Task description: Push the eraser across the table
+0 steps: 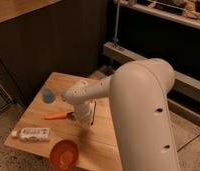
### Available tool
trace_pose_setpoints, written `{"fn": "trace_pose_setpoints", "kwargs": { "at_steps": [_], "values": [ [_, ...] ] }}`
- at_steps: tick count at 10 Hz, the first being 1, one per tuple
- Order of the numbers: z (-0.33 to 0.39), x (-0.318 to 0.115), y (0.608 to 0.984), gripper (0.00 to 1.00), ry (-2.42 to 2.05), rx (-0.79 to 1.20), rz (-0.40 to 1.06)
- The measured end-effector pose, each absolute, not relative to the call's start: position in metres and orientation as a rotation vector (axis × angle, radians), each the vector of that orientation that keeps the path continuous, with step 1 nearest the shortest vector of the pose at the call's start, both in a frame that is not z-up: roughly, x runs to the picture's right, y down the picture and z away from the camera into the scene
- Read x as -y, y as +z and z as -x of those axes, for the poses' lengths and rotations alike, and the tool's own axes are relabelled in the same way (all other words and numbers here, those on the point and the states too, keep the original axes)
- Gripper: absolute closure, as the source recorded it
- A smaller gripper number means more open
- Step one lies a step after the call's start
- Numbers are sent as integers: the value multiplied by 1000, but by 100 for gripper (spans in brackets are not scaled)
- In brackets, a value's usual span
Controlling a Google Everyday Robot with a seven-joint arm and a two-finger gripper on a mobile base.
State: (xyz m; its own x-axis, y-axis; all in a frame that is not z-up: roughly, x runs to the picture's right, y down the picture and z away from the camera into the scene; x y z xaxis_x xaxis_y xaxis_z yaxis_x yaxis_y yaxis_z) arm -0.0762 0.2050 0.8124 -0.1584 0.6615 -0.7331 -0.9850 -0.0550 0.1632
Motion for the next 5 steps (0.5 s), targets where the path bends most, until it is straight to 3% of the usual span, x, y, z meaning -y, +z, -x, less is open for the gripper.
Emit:
{"fn": "trace_pose_setpoints", "kwargs": {
  "at_steps": [5],
  "values": [
    [74, -204, 817, 64, 1589, -777, 562]
  ]
}}
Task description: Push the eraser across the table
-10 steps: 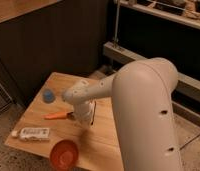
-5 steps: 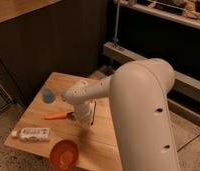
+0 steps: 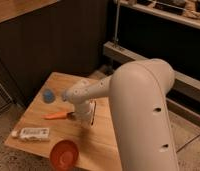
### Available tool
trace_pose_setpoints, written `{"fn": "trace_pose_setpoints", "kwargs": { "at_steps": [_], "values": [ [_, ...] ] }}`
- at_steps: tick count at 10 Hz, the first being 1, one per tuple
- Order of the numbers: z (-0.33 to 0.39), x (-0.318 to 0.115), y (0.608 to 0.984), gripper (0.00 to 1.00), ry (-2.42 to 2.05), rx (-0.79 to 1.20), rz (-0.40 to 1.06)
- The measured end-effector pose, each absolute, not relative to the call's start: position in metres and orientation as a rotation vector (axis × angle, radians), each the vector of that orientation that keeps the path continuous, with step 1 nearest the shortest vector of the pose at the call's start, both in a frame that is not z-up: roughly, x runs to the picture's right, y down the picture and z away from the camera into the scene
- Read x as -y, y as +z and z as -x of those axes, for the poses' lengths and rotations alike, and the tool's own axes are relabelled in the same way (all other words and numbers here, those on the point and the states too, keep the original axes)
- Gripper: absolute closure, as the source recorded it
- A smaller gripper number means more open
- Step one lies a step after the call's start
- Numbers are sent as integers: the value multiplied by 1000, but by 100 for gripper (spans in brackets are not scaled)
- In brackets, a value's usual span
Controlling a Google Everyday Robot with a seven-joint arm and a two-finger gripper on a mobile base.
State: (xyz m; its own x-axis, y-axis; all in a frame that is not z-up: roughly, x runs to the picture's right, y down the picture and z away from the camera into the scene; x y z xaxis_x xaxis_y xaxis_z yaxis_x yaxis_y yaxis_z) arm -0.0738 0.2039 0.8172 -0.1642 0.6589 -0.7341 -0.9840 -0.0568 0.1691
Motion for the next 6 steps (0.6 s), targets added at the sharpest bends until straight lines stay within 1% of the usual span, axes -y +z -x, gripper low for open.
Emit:
{"fn": "trace_pose_setpoints", "kwargs": {
  "at_steps": [6],
  "values": [
    [75, -200, 825, 64, 1583, -776, 555]
  ]
}}
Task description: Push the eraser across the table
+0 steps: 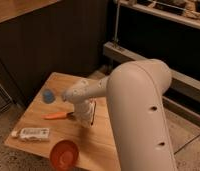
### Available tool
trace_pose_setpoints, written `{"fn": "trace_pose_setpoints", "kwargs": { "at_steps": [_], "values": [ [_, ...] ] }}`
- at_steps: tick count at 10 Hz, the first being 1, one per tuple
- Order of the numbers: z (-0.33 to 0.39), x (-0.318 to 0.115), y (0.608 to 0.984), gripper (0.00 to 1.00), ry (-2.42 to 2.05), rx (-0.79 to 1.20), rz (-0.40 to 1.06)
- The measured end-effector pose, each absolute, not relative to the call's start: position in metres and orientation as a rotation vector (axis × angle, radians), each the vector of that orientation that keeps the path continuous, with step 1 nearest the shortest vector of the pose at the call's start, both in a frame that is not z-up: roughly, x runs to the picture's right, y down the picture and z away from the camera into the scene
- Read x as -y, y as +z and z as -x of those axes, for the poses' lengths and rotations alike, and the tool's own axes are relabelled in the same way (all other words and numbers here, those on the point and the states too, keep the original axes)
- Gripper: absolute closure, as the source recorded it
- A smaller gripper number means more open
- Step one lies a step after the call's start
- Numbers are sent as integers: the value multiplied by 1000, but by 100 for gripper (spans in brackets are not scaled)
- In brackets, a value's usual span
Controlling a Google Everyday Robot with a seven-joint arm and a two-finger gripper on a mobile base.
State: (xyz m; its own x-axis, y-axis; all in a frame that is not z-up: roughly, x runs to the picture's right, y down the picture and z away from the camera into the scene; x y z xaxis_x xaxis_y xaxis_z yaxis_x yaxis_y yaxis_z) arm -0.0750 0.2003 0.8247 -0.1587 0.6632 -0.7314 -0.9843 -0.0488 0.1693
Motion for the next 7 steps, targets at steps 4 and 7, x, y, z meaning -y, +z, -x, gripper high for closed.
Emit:
{"fn": "trace_pose_setpoints", "kwargs": {
  "at_steps": [4, 7],
  "values": [
    [74, -201, 831, 64, 1584, -782, 556],
    [73, -196, 836, 64, 1591, -780, 553]
  ]
}}
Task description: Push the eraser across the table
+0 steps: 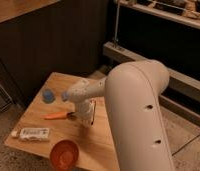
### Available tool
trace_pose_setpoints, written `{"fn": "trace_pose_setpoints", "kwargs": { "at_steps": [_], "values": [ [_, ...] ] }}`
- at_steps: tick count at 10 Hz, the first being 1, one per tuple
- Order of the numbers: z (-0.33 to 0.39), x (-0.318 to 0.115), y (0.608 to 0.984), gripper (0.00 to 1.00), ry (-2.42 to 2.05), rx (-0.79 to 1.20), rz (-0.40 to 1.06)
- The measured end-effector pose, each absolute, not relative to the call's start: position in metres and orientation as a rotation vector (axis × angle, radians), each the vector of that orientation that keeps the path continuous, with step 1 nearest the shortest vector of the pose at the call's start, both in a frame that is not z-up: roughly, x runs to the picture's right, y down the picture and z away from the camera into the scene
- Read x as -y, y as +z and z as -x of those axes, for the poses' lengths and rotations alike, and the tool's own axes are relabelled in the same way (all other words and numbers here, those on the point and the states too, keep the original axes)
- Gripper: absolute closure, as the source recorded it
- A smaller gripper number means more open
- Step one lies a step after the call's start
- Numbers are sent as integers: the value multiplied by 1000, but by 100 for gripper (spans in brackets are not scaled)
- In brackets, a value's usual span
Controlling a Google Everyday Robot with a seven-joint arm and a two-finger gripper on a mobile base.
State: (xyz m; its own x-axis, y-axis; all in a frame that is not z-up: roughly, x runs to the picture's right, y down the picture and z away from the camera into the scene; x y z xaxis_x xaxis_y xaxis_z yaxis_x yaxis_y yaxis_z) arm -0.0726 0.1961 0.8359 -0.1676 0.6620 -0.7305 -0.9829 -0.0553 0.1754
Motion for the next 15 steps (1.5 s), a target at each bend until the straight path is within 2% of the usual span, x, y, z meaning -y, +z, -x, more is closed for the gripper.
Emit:
{"fn": "trace_pose_setpoints", "kwargs": {
  "at_steps": [4, 11, 15],
  "values": [
    [74, -179, 842, 64, 1589, -756, 540],
    [76, -176, 854, 64, 1565, -768, 536],
    [74, -155, 862, 64, 1578, -741, 514]
  ]
}}
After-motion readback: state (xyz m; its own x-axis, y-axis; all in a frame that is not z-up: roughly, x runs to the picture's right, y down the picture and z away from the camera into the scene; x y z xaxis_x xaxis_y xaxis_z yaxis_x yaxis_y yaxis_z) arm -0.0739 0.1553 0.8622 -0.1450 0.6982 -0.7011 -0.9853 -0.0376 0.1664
